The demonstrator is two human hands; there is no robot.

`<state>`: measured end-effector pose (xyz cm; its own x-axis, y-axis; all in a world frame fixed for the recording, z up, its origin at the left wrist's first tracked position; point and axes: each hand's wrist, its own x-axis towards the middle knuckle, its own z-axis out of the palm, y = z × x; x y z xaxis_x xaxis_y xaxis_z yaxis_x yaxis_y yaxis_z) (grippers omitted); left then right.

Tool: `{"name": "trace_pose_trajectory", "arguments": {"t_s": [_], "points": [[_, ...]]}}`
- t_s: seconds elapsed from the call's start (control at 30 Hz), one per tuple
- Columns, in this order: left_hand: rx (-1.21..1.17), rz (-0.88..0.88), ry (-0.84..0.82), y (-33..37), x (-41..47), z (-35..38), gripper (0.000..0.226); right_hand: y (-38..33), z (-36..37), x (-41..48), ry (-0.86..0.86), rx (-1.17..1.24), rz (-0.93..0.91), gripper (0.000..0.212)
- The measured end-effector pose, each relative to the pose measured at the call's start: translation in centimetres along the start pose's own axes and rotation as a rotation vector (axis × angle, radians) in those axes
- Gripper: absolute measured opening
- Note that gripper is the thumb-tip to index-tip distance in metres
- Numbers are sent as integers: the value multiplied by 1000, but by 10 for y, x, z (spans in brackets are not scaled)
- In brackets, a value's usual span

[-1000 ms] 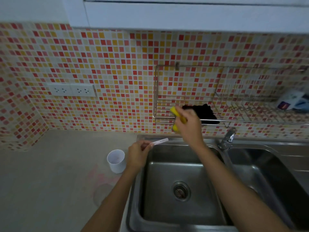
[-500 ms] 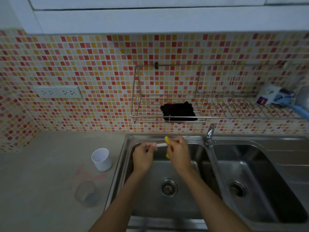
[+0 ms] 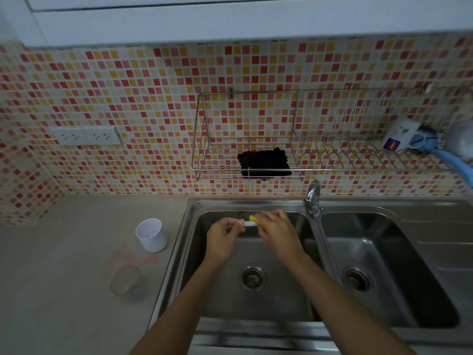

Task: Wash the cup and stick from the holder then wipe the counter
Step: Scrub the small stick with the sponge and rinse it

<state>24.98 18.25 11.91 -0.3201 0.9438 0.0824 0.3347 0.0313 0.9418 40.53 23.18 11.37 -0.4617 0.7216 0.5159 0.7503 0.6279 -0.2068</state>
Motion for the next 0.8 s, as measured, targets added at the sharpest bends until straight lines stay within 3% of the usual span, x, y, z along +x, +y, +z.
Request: {"name": "trace_pose_trajectory", "arguments": {"t_s": [0.13,0.23,0.4,0.57,0.73,0.8], "points": [[174,196,-83,1,-1,-4,18,12,-7,1,-53,-29,-69,29],[234,246,-111,2,1,-5,18,18,-11,4,-110,3,-58,32],[97,91,60,8,5,7,11,4,-9,1,-30,146,352,41],[-2,-25,65,0,10,14,11,-32,-2,-14,-21,208,183,49],[-91,-103,82,-2,11,19,17,-3,-1,-8,-9,161,361,47],[-94,-118,81,-1,14,21,19,-13,0,-9,2,144,267,48]]}}
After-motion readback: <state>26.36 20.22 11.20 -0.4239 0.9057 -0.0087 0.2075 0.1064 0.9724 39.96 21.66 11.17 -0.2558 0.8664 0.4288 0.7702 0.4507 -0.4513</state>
